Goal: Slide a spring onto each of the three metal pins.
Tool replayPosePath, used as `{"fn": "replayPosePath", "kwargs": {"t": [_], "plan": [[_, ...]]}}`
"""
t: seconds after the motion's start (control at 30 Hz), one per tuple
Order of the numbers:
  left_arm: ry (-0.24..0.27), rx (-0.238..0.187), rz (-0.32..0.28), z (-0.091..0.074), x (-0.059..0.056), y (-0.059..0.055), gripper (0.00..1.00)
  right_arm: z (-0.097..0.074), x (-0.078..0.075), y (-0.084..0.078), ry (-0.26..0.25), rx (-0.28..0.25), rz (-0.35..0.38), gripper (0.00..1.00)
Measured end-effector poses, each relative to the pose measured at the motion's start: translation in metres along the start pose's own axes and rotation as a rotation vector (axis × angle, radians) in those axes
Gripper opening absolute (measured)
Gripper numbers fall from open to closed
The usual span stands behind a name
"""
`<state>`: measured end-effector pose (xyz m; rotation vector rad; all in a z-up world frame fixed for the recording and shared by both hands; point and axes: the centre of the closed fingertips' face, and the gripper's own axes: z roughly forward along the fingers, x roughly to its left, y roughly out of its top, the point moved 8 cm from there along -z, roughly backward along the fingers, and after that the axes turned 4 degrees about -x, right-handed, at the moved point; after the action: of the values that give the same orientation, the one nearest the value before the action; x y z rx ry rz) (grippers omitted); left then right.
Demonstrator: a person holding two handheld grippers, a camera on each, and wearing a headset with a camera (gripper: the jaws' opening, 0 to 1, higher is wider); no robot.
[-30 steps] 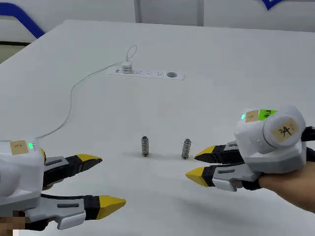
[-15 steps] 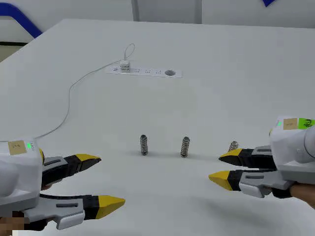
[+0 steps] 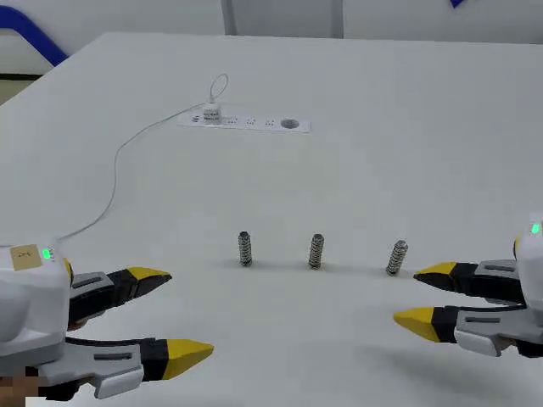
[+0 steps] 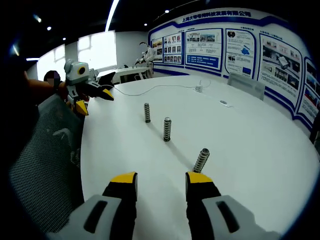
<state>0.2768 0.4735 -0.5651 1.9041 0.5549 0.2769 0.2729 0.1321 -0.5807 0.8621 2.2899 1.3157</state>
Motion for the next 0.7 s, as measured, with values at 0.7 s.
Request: {"fn": "replayPosePath", "kwargs": {"t": [0.7], "plan": [[-0.001,0.001,-0.008,0.0,0.001,-0.001,0.65,-0.021,-0.003,-0.009,-0.024,-0.064,0.017,0.53]]}}
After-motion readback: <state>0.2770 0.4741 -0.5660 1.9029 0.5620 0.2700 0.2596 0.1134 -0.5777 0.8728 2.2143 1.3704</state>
